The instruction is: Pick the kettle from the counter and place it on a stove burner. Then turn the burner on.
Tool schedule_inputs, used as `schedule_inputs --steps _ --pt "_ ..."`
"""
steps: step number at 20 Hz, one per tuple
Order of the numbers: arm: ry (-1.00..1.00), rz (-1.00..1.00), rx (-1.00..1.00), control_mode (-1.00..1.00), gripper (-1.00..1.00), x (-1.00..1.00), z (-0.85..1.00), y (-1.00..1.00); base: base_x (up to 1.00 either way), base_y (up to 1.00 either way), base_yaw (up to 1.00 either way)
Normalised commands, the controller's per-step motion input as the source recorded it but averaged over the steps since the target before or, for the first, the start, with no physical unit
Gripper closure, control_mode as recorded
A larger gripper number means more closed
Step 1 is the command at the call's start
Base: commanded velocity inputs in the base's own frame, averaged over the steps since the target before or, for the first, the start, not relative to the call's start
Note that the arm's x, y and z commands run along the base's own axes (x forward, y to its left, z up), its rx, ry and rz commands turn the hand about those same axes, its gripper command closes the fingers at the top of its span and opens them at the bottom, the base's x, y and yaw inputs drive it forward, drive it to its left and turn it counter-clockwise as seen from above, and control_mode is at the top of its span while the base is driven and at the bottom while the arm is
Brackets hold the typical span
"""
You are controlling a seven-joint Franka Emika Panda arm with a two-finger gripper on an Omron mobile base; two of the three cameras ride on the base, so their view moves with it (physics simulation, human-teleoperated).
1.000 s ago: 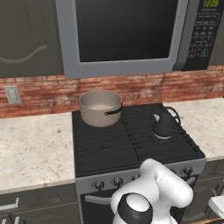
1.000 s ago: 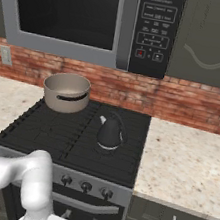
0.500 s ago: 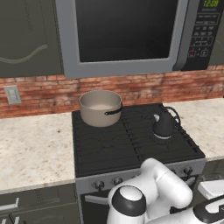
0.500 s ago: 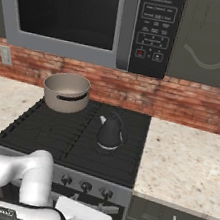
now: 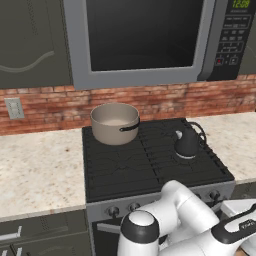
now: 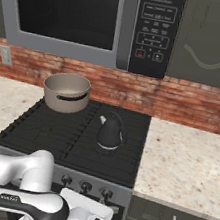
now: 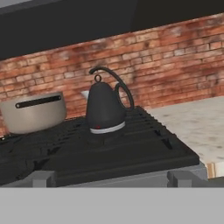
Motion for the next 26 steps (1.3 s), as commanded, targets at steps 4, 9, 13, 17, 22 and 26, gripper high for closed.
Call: schedule_inputs --steps 4,9,13,17,22,26 --pt "0.03 0.0 -0.03 -1.0 -1.0 0.0 -0.24 0.0 0.0 0.0 0.0" --pt "0.04 0.0 -0.04 -1.0 -1.0 0.0 -0.3 0.0 0.0 0.0 0.0" --pt "0.01 0.0 0.0 -1.0 -1.0 0.01 -0.12 0.0 0.0 0.0 0.0" --pt "0.0 0.0 0.0 -1.0 -1.0 0.0 0.0 0.0 0.0 0.0 0.0" --pt "0.0 0.0 0.0 -1.0 -1.0 0.02 0.0 0.0 0.0 0.0 0.0" --pt "0.0 0.0 0.0 -1.0 -1.0 0.13 0.0 0.0 0.0 0.0 0.0"
